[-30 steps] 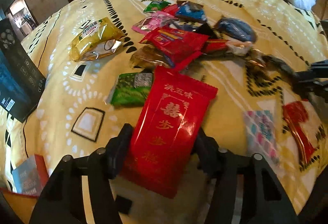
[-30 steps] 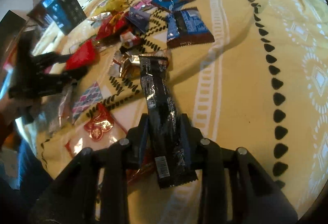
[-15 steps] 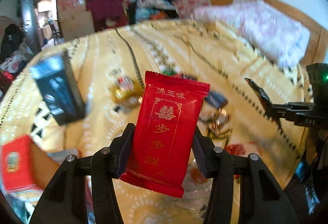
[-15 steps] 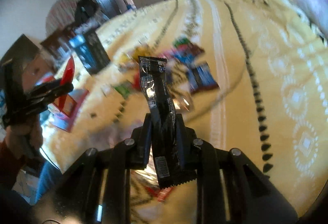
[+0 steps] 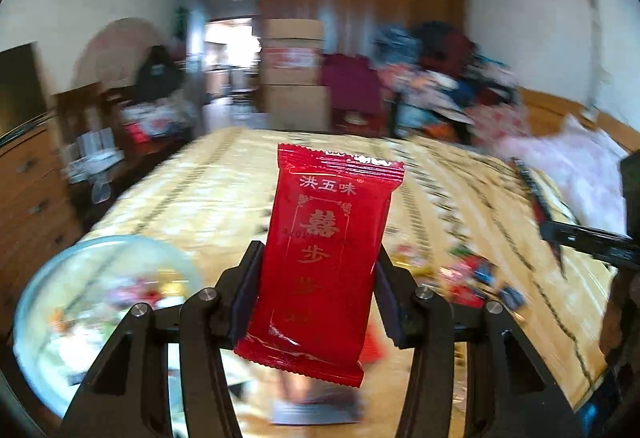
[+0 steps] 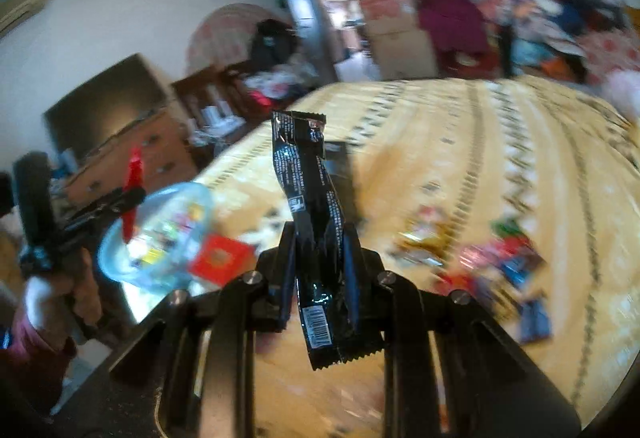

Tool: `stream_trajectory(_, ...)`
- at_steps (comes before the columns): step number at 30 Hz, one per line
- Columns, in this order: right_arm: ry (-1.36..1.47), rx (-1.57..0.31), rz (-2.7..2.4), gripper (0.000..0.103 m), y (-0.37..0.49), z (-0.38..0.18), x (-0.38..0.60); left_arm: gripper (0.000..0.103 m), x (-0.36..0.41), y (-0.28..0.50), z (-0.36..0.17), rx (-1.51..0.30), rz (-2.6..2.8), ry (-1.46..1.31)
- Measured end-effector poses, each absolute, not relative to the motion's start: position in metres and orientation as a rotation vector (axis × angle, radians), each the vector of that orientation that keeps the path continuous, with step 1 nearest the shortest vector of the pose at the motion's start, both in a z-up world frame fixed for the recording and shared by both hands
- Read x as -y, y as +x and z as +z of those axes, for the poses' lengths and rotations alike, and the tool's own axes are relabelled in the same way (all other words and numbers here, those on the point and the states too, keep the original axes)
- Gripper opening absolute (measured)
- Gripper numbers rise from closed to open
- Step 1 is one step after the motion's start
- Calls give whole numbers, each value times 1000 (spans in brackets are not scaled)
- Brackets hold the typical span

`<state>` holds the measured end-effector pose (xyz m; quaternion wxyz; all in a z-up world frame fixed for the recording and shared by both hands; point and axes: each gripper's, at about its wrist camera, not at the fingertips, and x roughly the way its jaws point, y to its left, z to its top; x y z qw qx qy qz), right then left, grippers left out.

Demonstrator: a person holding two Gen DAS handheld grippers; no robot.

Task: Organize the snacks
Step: 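Carry the red packet and black bar over the glass bowl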

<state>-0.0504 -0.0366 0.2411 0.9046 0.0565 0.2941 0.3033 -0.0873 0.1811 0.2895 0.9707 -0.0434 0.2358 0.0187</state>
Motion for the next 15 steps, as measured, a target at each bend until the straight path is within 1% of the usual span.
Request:
stream_trajectory(6,77,-613,798,22,-29,267,-67,53,-276,-94,298,-477,276,-117)
stream_trajectory(10,44,-646,890,22,-17,269,-132,53,-330,-100,292,-489,385,-152)
stream_trajectory(15,12,-703,974,22,-13,262,-197,53,-370,-107,277,-526,461,-178)
